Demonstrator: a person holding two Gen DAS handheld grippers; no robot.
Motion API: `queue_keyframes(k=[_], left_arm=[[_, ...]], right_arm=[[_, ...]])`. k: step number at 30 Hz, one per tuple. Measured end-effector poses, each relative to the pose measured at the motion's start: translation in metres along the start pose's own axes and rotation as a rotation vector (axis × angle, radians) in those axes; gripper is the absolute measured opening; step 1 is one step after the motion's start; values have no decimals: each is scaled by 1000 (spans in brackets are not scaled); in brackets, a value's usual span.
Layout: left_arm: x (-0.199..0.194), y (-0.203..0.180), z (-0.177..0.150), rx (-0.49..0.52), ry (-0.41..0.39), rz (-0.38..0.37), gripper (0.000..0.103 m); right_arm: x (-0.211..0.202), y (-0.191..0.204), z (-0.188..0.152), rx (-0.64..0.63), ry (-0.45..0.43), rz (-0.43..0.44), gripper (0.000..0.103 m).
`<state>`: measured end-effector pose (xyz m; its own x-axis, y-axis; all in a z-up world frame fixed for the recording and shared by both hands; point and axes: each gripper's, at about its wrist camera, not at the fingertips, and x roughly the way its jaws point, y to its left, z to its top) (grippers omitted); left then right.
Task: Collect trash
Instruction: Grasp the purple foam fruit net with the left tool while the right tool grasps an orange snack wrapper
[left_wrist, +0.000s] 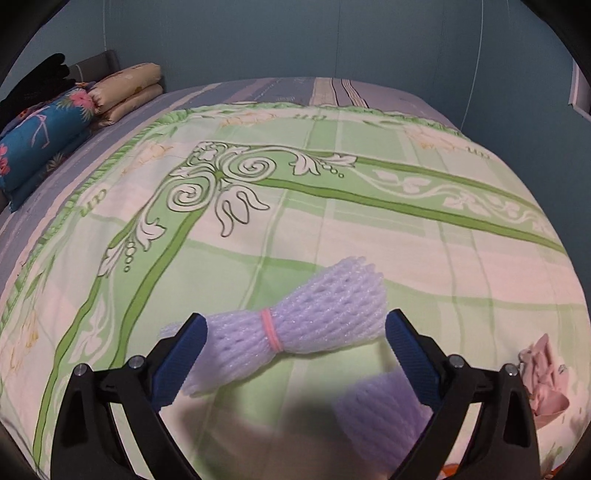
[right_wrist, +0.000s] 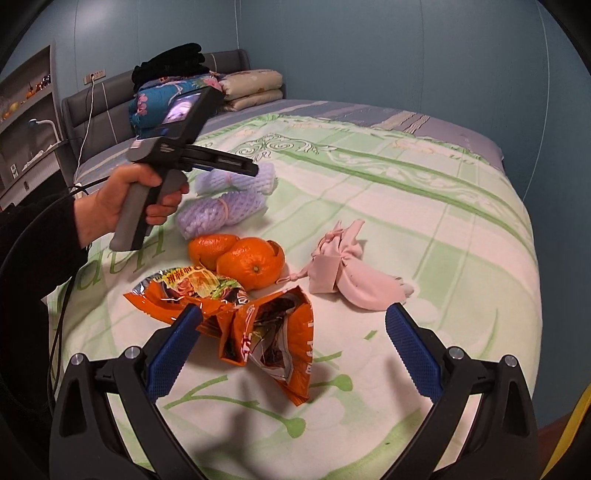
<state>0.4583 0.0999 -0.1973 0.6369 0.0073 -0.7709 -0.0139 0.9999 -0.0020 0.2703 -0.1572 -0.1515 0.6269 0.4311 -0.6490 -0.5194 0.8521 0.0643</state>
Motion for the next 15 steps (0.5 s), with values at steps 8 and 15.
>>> queue_keyframes(k=[8, 15], left_arm=[[12, -2, -3, 92, -3, 46, 58], [6, -10, -3, 163, -8, 69, 21]], right_arm=[[17, 3, 0, -13, 41, 26, 69], [23, 8, -5, -37, 72, 22, 29]])
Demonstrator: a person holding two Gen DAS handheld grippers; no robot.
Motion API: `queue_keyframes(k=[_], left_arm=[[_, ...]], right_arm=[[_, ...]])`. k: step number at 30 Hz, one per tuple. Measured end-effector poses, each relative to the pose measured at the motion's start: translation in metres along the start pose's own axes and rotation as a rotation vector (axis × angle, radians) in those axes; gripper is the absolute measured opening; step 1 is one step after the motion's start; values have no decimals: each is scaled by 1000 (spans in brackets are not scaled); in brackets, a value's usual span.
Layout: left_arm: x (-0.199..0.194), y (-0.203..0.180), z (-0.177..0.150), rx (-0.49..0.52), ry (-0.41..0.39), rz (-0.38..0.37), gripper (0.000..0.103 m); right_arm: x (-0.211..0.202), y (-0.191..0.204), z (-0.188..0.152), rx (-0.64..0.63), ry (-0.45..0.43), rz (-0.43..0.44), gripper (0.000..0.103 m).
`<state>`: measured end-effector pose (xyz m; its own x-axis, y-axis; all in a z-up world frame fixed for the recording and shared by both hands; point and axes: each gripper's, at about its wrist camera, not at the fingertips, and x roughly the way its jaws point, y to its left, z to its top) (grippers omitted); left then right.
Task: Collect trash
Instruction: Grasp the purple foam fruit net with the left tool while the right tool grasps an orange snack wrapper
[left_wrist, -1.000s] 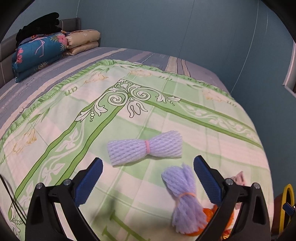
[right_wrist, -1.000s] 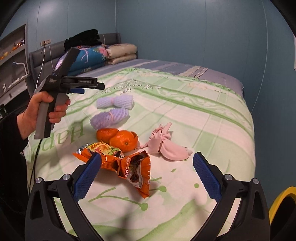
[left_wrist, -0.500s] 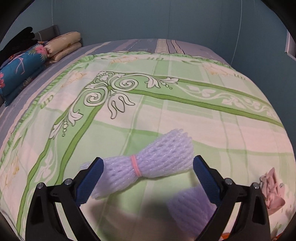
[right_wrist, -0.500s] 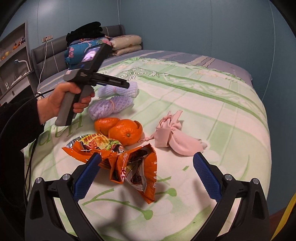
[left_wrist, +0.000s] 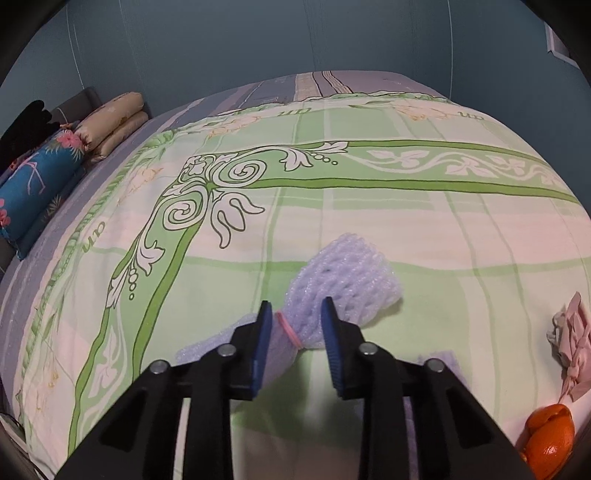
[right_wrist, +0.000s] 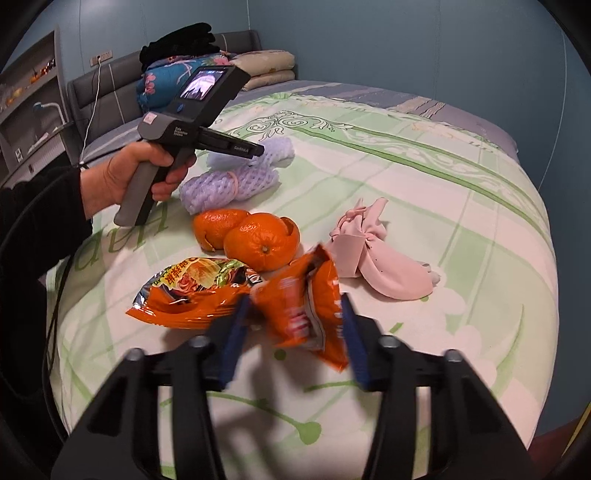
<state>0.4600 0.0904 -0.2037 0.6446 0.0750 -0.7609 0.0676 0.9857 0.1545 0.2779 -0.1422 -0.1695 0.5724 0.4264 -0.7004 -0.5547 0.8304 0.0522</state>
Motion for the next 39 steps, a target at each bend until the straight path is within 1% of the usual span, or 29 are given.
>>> queue_keyframes(k=[1, 2, 3, 6, 12, 21, 27, 29, 34, 36, 39], left_arm=[[-1, 0, 0, -5, 0, 1, 19], [-3, 2, 0, -16, 0, 10, 7], [-4, 4, 0, -24, 0, 14, 5], [-8, 10, -1, -42, 2, 20, 1], [-26, 19, -4, -65, -18, 38, 0], [-70, 43, -6, -113, -67, 31, 0], [-102, 53, -16, -131, -99, 7, 0], [-108, 57, -20, -132, -106, 11, 0], [-104, 63, -25, -132, -84, 5, 0], [-91, 63, -25, -135, -55, -24, 1], [-71, 61, -23, -129, -30, -34, 4]], right_arm=[[0, 0, -1, 4, 6, 6, 27], [1, 0, -1, 6, 8, 8, 25], [0, 1, -2, 2, 10, 8, 23], [-6, 4, -2, 0, -3, 15, 20], [-22, 7, 0, 10, -35, 21, 18], [-48, 13, 0, 26, -70, 23, 18], [-68, 17, 1, 32, -97, 16, 18], [-72, 17, 1, 40, -99, 16, 18], [-82, 18, -3, 44, -108, 4, 18], [-81, 15, -4, 60, -107, 7, 18], [-80, 12, -5, 83, -113, 19, 18]])
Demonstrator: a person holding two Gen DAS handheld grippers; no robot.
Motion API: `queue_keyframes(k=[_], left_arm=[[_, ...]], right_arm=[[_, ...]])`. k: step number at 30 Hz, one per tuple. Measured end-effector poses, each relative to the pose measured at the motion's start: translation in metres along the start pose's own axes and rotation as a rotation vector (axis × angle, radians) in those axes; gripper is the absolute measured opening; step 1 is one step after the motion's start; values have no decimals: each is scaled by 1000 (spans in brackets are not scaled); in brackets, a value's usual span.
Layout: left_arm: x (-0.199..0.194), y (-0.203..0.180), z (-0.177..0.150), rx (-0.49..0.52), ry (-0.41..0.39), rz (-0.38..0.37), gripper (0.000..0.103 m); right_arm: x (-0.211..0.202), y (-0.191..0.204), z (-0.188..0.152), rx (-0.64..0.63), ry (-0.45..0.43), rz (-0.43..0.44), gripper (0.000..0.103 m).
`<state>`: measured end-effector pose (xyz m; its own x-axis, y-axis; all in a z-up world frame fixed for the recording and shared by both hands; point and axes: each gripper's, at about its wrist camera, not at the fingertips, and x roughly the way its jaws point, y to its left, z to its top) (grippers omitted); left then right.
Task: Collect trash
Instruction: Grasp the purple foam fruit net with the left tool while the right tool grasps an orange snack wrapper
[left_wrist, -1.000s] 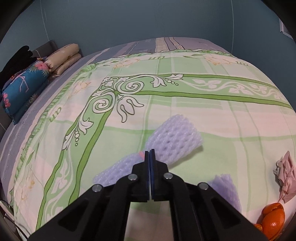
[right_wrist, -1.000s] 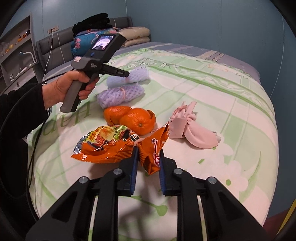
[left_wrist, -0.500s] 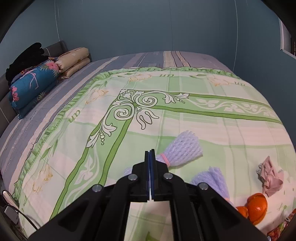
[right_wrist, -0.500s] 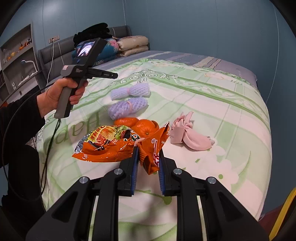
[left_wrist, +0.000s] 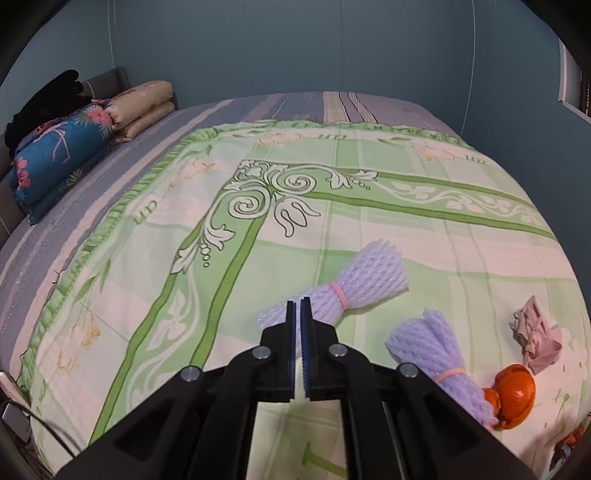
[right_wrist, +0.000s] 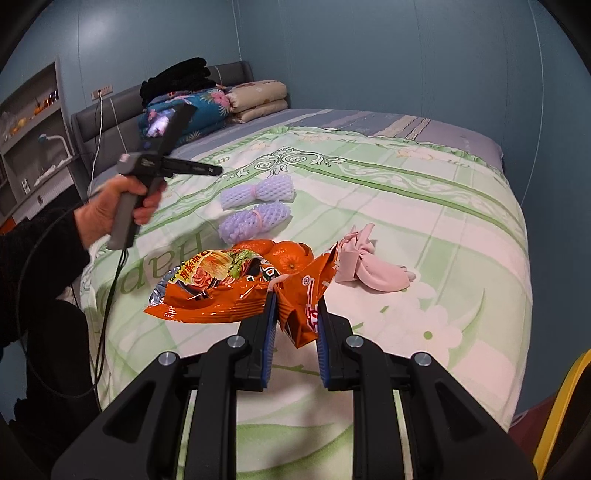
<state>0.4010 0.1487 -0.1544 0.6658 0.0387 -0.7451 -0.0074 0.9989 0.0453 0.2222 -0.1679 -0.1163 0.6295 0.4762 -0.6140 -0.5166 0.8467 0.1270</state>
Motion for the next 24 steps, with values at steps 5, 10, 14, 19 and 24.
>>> queue_keyframes(k=[5, 10, 14, 19, 24], left_arm=[[39, -5, 4, 24, 51, -22, 26], [59, -20, 11, 84, 52, -42, 54], [83, -30, 10, 149, 110, -22, 57], [88, -37, 8, 167, 114, -12, 43], [75, -49, 7, 232, 101, 36, 17]], right_arm=[[1, -7, -1, 26, -10, 17, 18], [3, -16, -2, 57, -10, 27, 18], [4, -24, -3, 88, -5, 36, 18], [2, -24, -3, 91, -9, 40, 18], [-1, -20, -2, 85, -14, 44, 18]])
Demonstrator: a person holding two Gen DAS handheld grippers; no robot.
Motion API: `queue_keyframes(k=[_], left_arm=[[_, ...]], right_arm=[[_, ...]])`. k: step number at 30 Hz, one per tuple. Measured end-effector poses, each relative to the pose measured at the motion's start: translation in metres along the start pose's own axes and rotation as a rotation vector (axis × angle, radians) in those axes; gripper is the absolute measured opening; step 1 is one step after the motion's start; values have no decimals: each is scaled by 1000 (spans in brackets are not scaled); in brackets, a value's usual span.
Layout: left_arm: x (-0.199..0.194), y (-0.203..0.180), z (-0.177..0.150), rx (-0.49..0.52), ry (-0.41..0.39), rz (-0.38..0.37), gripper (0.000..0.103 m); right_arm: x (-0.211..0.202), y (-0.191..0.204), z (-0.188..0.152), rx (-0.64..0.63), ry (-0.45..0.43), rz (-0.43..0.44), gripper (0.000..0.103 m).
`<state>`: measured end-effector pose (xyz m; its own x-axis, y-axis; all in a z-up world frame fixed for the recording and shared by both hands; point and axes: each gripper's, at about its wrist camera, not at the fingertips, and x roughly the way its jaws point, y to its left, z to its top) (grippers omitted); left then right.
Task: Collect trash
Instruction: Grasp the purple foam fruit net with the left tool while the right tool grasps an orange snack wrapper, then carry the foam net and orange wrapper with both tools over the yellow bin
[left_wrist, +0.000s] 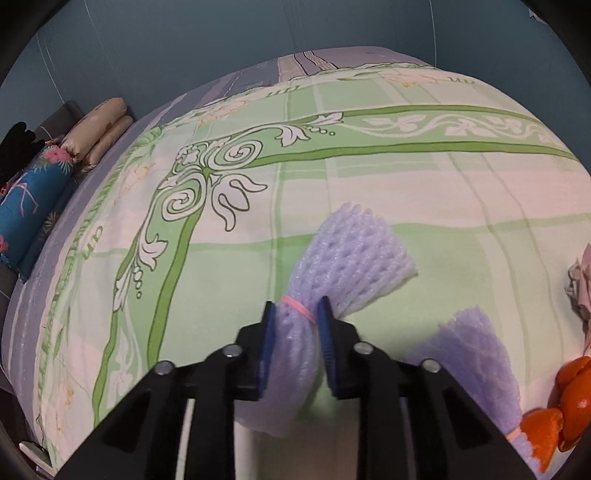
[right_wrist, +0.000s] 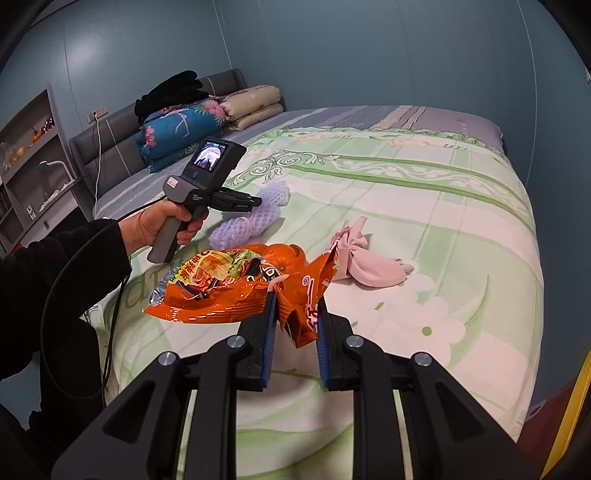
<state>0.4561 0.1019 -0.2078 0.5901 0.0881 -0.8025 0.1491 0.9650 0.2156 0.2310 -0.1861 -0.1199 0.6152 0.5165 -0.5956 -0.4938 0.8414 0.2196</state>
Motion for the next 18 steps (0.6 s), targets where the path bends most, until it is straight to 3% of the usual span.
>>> queue_keyframes(k=[4, 8, 13, 18], left_arm=[[-40, 13, 5, -44, -58, -21, 14], [-116, 12, 5, -88, -185, -59, 14], [-206, -15, -5, -120, -337, -110, 14], [-276, -60, -14, -129, -422, -144, 14]], right_arm=[[-15, 4, 6, -3, -35, 10, 18], [-37, 9, 13, -9, -78, 17, 18], [-81, 9, 22, -2, -163, -6, 18], [-139, 3, 24, 2, -267, -89, 18]])
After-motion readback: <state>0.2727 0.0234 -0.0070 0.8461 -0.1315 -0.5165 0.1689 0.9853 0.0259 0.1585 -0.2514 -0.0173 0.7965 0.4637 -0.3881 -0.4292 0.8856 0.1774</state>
